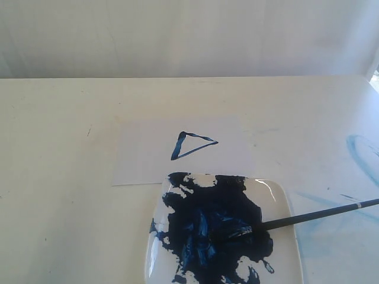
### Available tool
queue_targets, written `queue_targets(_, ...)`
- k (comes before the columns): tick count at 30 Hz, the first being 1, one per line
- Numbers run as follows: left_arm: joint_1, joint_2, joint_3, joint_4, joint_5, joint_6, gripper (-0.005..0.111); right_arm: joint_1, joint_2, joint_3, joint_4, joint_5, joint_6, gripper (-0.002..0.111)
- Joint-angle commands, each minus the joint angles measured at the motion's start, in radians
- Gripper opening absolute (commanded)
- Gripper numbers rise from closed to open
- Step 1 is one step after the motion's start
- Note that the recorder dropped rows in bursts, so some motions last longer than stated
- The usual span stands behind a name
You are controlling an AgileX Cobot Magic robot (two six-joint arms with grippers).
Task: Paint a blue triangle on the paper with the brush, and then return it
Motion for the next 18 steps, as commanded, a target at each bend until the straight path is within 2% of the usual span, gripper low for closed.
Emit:
queue_targets(1, 0.004, -0.116, 0.092, -0.307, 0.130, -0.042, 0.000, -0.011, -0.004, -0.002, -0.004, 0.000, -0.013, 0.000)
queue_targets(4, 0.028, -0.180, 0.131, -0.364, 0.097, -0.042, 0.000, -0.011, -0.004, -0.002, -0.004, 0.000, -0.013, 0.000)
queue_targets(8, 0.112, -0.180, 0.152, -0.489, -0.022, -0.042, 0.000, -0.011, -0.009, -0.002, -0.004, 0.000, -0.013, 0.000)
queue_targets(12, 0.117, -0.180, 0.150, -0.500, -0.070, -0.038, 0.000, -0.011, -0.010, -0.002, -0.004, 0.000, -0.013, 0.000)
queue_targets(14, 0.117, -0.180, 0.150, -0.500, -0.089, 0.021, 0.000, -0.011, -0.010, -0.002, -0.004, 0.000, -0.013, 0.000)
queue_targets(16, 0.117, -0.180, 0.158, -0.599, -0.091, 0.295, 0.000, -0.011, -0.010, -0.002, -0.004, 0.000, -0.013, 0.000)
queue_targets(18, 0.119, -0.180, 0.198, -0.863, -0.082, 0.717, 0.000, -0.011, -0.010, -0.002, -0.004, 0.000, -0.013, 0.000)
